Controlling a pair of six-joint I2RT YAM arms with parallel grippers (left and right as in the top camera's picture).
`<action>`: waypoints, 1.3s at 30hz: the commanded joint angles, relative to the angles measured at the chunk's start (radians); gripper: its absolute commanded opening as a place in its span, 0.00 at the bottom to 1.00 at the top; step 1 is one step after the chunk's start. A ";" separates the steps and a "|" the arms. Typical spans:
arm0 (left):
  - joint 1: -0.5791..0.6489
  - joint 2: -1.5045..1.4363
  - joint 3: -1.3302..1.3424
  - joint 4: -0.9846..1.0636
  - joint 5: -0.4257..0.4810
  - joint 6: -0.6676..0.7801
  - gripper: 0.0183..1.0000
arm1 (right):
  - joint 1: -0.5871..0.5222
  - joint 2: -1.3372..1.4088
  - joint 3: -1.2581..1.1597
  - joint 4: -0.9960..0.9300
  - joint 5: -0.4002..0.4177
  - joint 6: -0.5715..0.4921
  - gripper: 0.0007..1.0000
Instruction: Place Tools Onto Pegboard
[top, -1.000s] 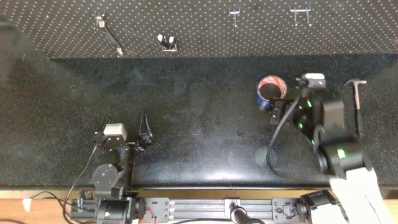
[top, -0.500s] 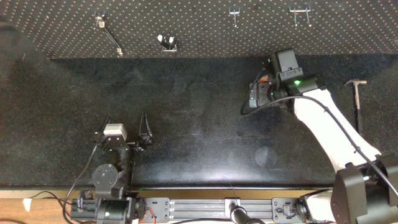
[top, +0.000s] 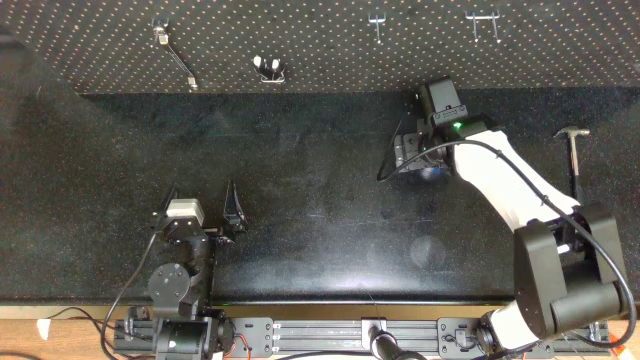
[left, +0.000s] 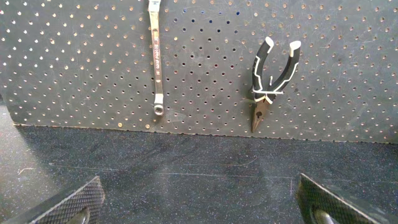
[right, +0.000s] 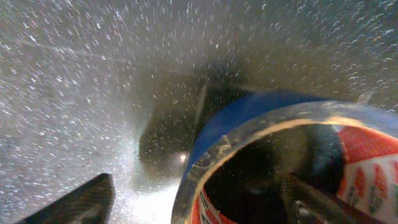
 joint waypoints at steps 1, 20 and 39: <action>-0.004 -0.008 -0.002 -0.008 0.003 0.016 1.00 | 0.005 0.013 0.015 0.023 0.012 -0.016 0.09; -0.004 -0.008 -0.002 -0.008 0.003 0.016 1.00 | 0.245 -0.372 0.014 0.550 0.170 -0.024 0.07; -0.004 -0.008 -0.002 -0.008 0.003 0.016 1.00 | 0.257 -0.014 0.014 1.058 0.270 -0.151 0.38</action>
